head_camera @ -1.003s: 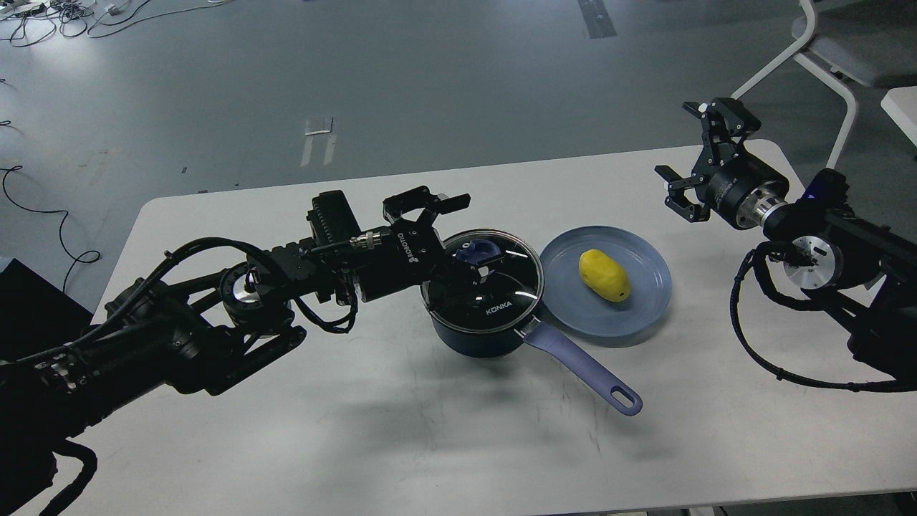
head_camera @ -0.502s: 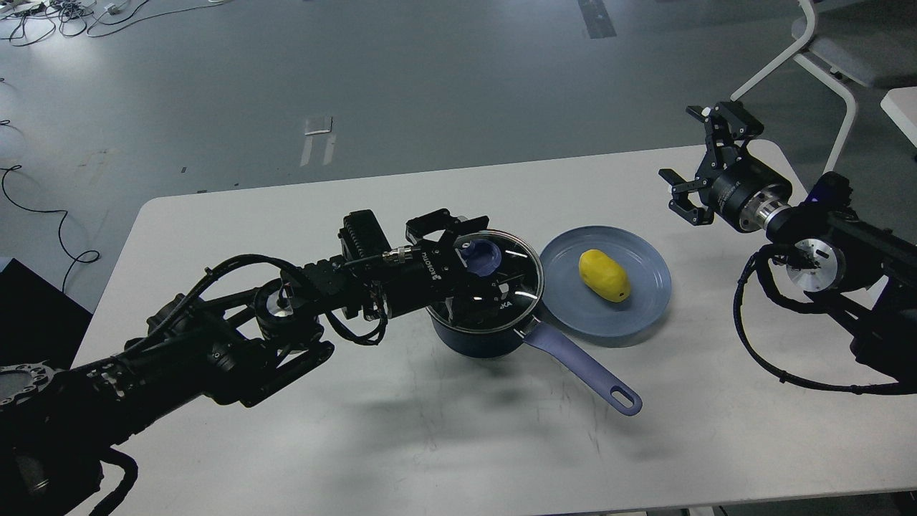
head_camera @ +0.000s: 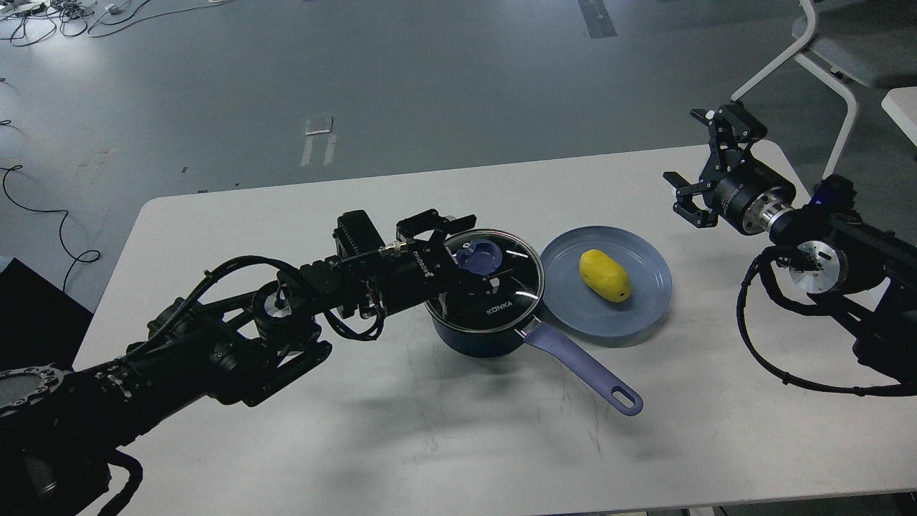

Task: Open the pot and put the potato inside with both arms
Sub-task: 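Close the left gripper on the glass lid's knob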

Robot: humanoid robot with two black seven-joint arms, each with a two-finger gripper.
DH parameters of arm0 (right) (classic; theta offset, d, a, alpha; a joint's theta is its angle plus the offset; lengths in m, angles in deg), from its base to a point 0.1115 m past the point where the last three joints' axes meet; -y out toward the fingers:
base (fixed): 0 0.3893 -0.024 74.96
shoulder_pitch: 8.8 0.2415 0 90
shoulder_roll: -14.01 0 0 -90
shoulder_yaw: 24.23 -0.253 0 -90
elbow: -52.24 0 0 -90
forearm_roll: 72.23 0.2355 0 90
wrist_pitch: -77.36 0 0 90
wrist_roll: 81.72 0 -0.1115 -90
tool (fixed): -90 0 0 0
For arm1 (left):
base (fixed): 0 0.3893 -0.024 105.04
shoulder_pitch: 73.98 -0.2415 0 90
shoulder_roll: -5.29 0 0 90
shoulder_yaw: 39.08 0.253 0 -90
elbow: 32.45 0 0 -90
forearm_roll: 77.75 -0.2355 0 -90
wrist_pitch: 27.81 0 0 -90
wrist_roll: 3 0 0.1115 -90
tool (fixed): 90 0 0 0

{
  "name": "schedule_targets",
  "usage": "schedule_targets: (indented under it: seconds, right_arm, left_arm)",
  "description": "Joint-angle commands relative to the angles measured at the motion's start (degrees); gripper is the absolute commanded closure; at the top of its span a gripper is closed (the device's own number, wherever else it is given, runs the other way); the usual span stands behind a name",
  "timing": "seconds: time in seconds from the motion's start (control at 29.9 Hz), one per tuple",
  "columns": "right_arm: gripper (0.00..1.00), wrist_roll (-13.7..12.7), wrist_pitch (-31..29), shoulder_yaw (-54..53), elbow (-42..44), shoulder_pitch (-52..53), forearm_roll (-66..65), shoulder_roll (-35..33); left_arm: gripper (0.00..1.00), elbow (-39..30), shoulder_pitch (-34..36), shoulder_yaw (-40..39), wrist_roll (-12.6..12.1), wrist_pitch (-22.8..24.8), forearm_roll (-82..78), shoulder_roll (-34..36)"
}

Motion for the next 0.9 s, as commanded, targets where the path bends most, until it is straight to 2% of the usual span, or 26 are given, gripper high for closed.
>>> schedule_targets:
  seconds: [0.0,0.7,0.8,0.87]
  right_arm:
    - [0.0,0.0,0.0,0.0,0.1,0.0,0.0,-0.1]
    - [0.0,0.1,-0.1,0.1,1.7,-0.5,0.0,-0.3]
    - [0.0,0.1,-0.1,0.1,1.7,-0.5,-0.1,-0.3]
    - [0.0,0.1,-0.1,0.2,1.7,-0.5,-0.1,-0.3]
  left_arm:
    - [0.01,0.0,-0.5,0.0,0.0,0.0,0.0,0.0]
    - [0.02,0.2,-1.9,0.0,0.0,0.1,0.1,0.0]
    - [0.04,0.2,-1.9,0.0,0.0,0.1,0.1,0.0]
    - [0.11,0.2,-1.8,0.0,0.0,0.1,0.0,0.0]
